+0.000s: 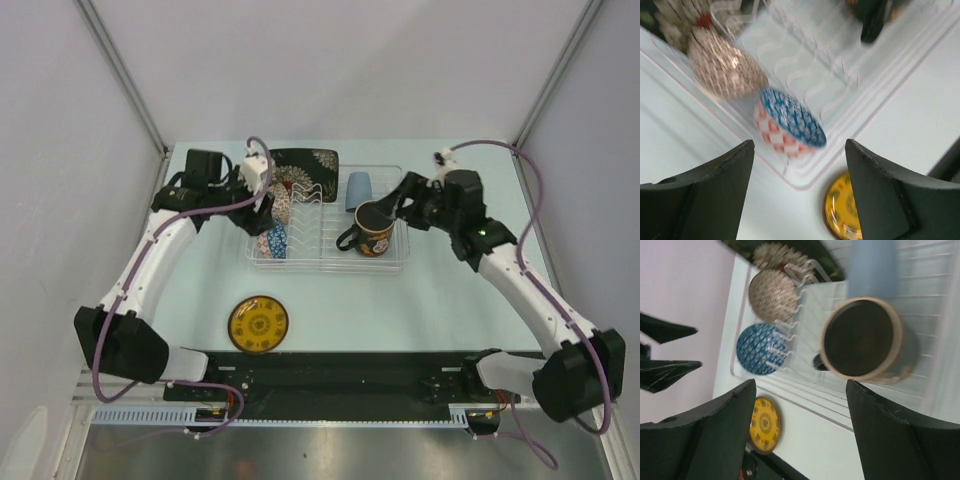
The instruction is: Load the mixed dishes into the dish rack
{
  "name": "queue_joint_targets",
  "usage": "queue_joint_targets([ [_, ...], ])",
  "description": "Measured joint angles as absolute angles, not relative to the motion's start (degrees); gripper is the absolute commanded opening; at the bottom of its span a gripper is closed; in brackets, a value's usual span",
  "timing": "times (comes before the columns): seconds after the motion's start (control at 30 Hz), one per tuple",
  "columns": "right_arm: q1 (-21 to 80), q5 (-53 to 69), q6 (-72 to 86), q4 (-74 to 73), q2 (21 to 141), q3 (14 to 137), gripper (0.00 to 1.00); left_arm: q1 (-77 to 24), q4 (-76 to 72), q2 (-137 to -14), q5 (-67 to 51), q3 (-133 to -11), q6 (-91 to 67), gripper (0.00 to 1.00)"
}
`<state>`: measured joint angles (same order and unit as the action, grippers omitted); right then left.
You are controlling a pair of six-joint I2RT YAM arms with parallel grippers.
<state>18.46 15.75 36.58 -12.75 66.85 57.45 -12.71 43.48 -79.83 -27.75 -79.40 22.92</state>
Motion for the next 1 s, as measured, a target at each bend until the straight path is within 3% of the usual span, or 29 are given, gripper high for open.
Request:
queue_joint_targets([
  [0.37,37.32,18.11,25.21,-19.09,72.12,65.12,0.71,7.25,57.08,-71.83,-34.06,-62.65,47.99,0.76],
  [0.63,44.84,20.49,21.69,-21.89,75.42,65.06,0.75,7.97,61.6,-69.63,-32.88,-49.52,61.25,0.75],
  [1.0,49.17,21.5,20.64,-15.77,81.95,58.57,0.76,6.96,60.12,-71.9,-29.82,-43.53,67.13,0.72],
])
